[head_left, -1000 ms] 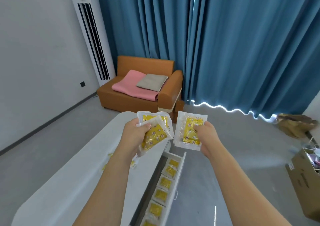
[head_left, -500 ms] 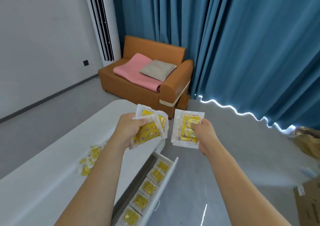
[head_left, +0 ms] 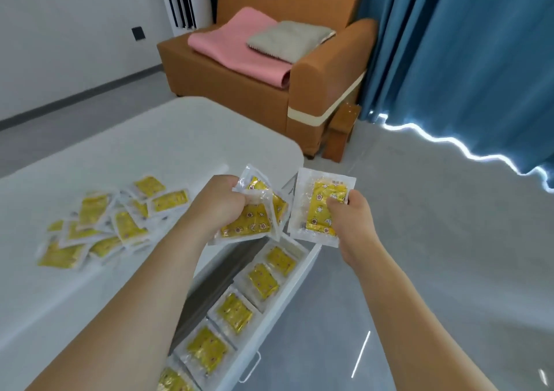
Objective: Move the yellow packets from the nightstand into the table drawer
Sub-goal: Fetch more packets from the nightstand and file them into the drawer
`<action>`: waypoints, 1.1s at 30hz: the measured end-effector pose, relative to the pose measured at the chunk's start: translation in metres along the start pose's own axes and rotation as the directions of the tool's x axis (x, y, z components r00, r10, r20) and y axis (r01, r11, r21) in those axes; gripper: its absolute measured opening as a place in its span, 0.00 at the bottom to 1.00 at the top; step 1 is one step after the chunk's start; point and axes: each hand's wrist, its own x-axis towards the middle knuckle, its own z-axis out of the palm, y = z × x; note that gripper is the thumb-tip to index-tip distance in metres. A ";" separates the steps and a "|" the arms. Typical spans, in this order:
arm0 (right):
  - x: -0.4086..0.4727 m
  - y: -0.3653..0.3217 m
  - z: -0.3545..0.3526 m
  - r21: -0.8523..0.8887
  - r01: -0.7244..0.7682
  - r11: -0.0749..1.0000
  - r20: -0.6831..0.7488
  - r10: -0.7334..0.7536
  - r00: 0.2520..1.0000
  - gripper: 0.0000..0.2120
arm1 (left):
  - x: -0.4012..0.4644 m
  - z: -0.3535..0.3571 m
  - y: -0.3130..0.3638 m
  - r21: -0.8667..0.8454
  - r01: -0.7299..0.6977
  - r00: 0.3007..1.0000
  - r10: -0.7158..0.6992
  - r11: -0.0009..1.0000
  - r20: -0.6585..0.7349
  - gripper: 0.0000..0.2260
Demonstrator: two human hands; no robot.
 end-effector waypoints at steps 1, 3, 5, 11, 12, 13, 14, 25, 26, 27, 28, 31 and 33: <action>0.012 0.032 0.008 0.012 0.000 1.000 0.004 0.000 1.000 0.07 | 0.013 0.021 -0.027 0.029 -0.007 1.000 0.007 1.000 -0.001 0.09; 0.032 0.091 0.021 0.039 0.015 0.999 -0.011 -0.014 1.000 0.07 | 0.035 0.060 -0.077 0.072 -0.019 1.000 0.020 0.997 -0.008 0.08; 0.048 0.143 0.031 0.076 0.054 0.996 -0.047 -0.051 0.998 0.06 | 0.054 0.092 -0.122 0.114 -0.033 0.999 0.035 0.993 -0.019 0.05; 0.074 0.210 0.047 0.199 0.167 0.966 -0.090 -0.151 0.984 0.04 | 0.085 0.148 -0.205 0.129 -0.065 0.995 0.074 0.990 -0.067 0.05; 0.076 0.208 0.046 0.220 0.195 0.956 -0.094 -0.178 0.980 0.05 | 0.086 0.152 -0.207 0.134 -0.075 0.994 0.085 0.988 -0.069 0.04; 0.076 0.205 0.045 0.230 0.219 0.948 -0.094 -0.202 0.975 0.05 | 0.087 0.155 -0.207 0.141 -0.080 0.994 0.089 0.987 -0.060 0.04; 0.077 0.203 0.044 0.230 0.233 0.945 -0.095 -0.216 0.972 0.05 | 0.088 0.158 -0.206 0.150 -0.078 0.995 0.087 0.986 -0.049 0.04; 0.106 0.206 0.041 0.313 0.256 0.915 -0.100 -0.237 0.966 0.08 | 0.131 0.186 -0.190 0.369 0.013 0.989 -0.067 0.929 0.133 0.13; 0.109 0.205 0.039 0.322 0.248 0.914 -0.099 -0.228 0.969 0.08 | 0.133 0.189 -0.189 0.400 0.017 0.980 -0.094 0.916 0.173 0.14; 0.113 0.206 0.038 0.330 0.238 0.913 -0.099 -0.218 0.971 0.09 | 0.134 0.192 -0.188 0.410 0.023 0.971 -0.119 0.912 0.209 0.14; 0.116 0.207 0.038 0.338 0.231 0.912 -0.096 -0.210 0.973 0.09 | 0.137 0.196 -0.188 0.397 0.035 0.961 -0.141 0.917 0.240 0.14; 0.127 0.210 0.039 0.347 0.219 0.912 -0.066 -0.209 0.976 0.09 | 0.146 0.208 -0.189 0.297 0.087 0.948 -0.170 0.951 0.268 0.12; 0.135 0.211 0.040 0.362 0.213 0.907 -0.050 -0.209 0.977 0.08 | 0.153 0.217 -0.191 0.286 0.098 0.951 -0.175 0.953 0.256 0.14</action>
